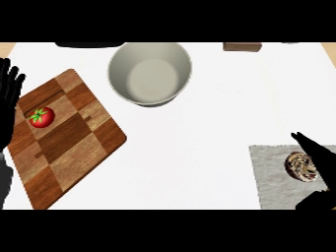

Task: Pick the cupcake from the placemat and place it in the bowl

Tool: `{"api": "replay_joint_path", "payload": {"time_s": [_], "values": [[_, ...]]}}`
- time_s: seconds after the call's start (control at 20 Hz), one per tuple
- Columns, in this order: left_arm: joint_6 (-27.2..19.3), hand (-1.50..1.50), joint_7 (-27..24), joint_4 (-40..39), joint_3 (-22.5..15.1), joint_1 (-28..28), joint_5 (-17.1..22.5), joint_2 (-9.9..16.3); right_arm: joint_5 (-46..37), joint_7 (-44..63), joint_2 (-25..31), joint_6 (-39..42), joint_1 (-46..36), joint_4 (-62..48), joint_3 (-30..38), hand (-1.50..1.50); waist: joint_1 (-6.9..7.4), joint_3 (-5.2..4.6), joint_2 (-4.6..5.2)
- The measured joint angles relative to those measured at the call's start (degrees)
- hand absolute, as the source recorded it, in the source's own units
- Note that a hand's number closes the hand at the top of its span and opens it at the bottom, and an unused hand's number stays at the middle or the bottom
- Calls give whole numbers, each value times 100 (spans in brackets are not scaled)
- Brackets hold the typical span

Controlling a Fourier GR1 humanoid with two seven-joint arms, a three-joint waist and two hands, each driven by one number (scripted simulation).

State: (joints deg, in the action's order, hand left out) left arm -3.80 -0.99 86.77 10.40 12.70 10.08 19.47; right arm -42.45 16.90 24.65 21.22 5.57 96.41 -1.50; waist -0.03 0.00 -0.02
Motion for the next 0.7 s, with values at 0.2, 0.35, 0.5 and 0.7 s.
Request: {"api": "replay_joint_path", "payload": {"time_s": [0.2,0.35,0.5,0.7], "values": [[100,0,-37,-119,78,70,-22,-27,-131,-210,-46,-42,4,-337,154,-150,-6,1,2],[169,0,-48,-95,147,30,-31,-24,-216,-299,-94,-81,-95,-661,270,-150,-1,1,2],[131,0,1,-59,110,80,-112,-109,-361,-397,-135,-148,-280,-987,330,150,1,0,1],[170,0,48,-155,147,227,-132,-105,-525,-884,-95,-467,-321,-1194,384,150,-9,-9,-3]]}}
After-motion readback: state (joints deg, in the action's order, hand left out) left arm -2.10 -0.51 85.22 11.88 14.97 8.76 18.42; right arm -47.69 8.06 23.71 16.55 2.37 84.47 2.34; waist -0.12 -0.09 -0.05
